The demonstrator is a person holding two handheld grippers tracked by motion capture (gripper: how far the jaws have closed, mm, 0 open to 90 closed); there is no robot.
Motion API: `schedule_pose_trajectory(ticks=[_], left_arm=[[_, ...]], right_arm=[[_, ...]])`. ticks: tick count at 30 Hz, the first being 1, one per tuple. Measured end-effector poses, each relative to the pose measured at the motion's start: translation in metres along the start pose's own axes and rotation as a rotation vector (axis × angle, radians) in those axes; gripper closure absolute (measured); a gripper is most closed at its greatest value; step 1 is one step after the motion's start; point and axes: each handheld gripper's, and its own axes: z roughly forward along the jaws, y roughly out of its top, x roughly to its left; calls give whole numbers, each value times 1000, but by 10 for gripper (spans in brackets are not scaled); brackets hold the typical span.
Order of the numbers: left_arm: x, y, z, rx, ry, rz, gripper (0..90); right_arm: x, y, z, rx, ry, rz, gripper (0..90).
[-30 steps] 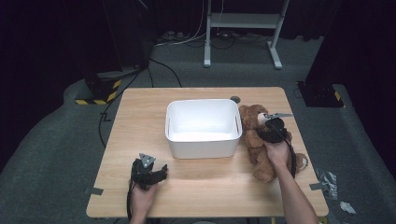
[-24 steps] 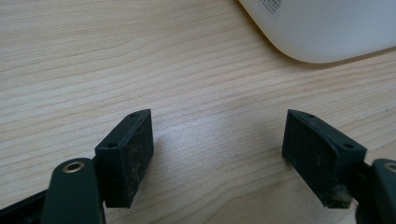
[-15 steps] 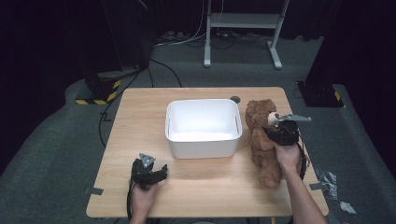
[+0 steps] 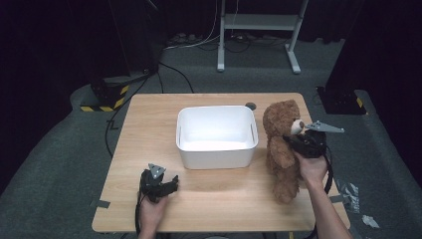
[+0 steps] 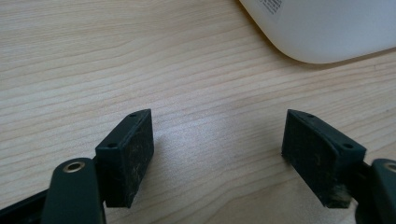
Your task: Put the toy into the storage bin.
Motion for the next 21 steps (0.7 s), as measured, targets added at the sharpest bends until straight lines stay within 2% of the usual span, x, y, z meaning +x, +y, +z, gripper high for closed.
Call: schedule_pose_trajectory(ticks=[5,11,21], left_arm=[[0,0,0,0,0,0,251],[0,0,0,-1,-1,-1,251],[0,0,0,-1,-1,-1,250]], right_arm=[[1,1,-11,-43,8,-7,721],[1,3,-19,-56,30,5,720],[7,10,-33,-74,64,-16,714]])
